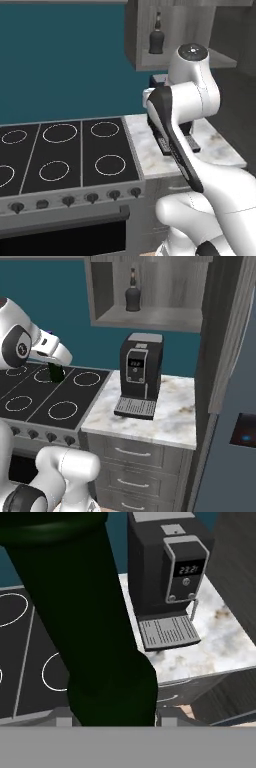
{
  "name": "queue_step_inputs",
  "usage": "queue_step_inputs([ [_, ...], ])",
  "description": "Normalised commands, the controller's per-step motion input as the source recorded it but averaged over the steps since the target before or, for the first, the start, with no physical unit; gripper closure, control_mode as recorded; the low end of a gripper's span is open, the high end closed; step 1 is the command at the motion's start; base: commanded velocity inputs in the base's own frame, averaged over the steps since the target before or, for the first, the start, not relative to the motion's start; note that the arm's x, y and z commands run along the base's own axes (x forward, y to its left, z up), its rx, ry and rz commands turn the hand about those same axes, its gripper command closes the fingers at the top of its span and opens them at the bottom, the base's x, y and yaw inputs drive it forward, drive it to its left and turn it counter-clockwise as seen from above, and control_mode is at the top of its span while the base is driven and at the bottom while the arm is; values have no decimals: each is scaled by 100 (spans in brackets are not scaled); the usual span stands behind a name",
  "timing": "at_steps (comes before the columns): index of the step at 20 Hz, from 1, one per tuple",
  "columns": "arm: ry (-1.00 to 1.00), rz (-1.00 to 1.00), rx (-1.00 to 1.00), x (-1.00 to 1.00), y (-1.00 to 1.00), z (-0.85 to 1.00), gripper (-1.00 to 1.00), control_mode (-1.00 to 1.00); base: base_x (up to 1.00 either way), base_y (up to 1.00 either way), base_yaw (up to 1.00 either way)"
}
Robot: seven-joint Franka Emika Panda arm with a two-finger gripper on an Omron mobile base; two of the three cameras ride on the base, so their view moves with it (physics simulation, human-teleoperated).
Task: Sort all alcoholic drinks to one cabinet, and non-alcoholic drinks to the other.
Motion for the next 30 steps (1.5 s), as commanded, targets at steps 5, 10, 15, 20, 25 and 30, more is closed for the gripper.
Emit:
queue_step_inputs([
  [5, 0, 0, 0, 0, 0, 0, 100, 100, 21, -35, 0],
  [10, 0, 0, 0, 0, 0, 0, 100, 100, 23, -59, 0],
  [15, 0, 0, 0, 0, 0, 0, 100, 100, 34, -47, 0],
  [20, 0, 0, 0, 0, 0, 0, 100, 100, 57, -11, 0],
  [25, 0, 0, 0, 0, 0, 0, 100, 100, 47, -14, 0],
  [30, 0, 0, 0, 0, 0, 0, 100, 100, 43, -24, 0],
])
